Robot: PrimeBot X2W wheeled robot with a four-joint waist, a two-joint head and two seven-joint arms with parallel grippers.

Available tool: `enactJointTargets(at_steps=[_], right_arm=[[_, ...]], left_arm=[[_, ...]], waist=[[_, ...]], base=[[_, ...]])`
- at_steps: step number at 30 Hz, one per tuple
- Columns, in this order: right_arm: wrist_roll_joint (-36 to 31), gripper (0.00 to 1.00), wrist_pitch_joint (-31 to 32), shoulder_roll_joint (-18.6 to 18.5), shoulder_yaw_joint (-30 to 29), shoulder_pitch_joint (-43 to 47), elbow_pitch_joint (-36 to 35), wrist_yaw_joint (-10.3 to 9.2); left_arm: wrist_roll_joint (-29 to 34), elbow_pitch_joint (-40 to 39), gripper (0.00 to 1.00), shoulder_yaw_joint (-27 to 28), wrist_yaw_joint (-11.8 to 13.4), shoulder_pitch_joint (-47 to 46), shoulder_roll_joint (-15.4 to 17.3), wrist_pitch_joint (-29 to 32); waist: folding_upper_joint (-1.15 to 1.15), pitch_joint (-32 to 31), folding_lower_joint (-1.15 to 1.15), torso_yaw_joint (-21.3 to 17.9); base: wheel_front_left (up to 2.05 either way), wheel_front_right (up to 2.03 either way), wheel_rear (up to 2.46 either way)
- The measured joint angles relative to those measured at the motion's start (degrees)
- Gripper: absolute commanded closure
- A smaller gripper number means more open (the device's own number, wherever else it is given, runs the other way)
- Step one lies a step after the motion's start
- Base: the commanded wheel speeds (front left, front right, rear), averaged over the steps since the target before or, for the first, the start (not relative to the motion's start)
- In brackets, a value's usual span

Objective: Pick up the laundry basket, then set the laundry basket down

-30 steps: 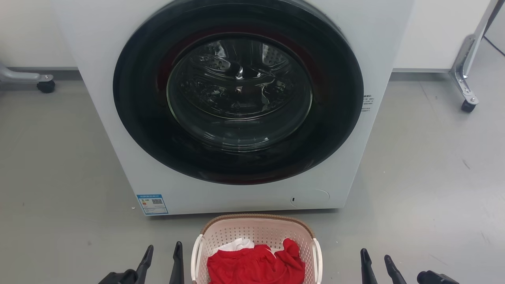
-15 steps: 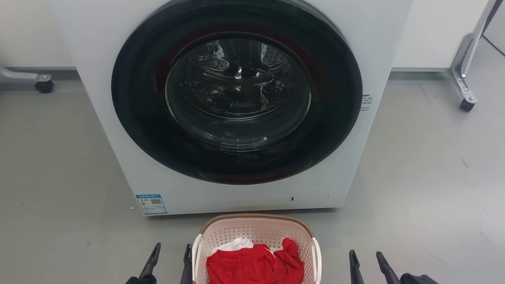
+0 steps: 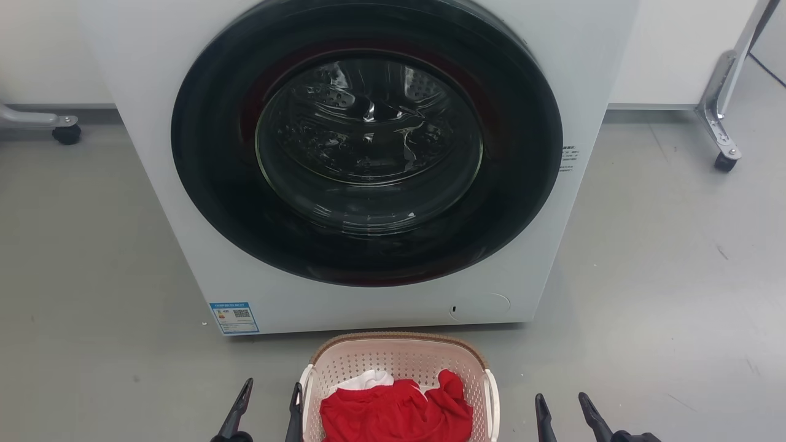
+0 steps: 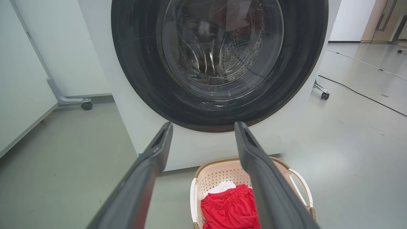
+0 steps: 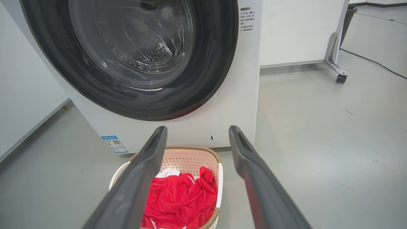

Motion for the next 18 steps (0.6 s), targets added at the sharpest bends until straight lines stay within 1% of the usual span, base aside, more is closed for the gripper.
enactJointTargets(at_steps=[18], right_arm=[[0.1,0.0,0.0,0.0,0.3,0.8,0.1,0.0]], left_arm=[[0.1,0.7,0.0,1.5,0.0,1.0,-0.2,0.0]], waist=[[0.0,-0.2,0.0,-0.1]], base=[[0.0,0.0,0.0]])
